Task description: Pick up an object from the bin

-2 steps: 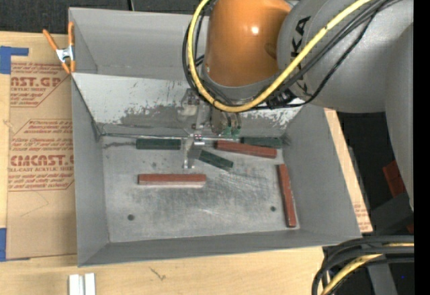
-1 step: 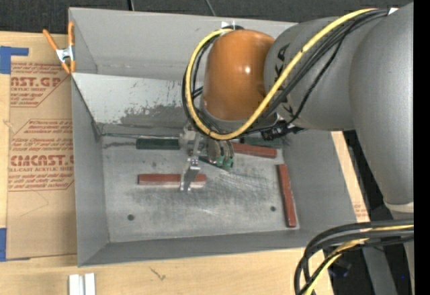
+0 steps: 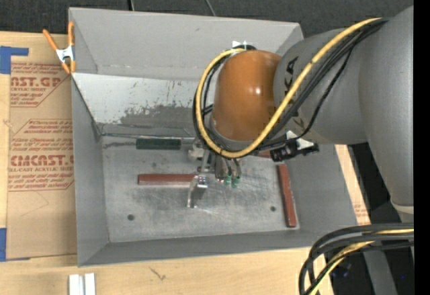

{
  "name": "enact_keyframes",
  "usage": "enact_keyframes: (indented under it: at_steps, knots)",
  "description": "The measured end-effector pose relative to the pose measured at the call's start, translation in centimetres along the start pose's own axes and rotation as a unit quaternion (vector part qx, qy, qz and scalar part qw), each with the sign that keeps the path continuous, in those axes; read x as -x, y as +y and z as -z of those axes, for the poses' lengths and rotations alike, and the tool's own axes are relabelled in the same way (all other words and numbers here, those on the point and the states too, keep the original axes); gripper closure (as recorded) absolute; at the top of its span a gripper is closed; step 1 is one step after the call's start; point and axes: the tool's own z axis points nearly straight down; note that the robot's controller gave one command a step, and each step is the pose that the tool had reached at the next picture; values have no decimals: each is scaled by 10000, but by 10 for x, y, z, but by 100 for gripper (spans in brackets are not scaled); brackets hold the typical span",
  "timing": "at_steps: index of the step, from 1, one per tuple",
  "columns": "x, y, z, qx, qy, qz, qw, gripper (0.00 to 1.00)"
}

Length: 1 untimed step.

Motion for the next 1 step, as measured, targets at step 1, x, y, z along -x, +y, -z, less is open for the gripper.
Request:
enact_keyframes:
  at_steps: [1]
  knots:
    - [12,16,-31,1,-33,444,9990,0]
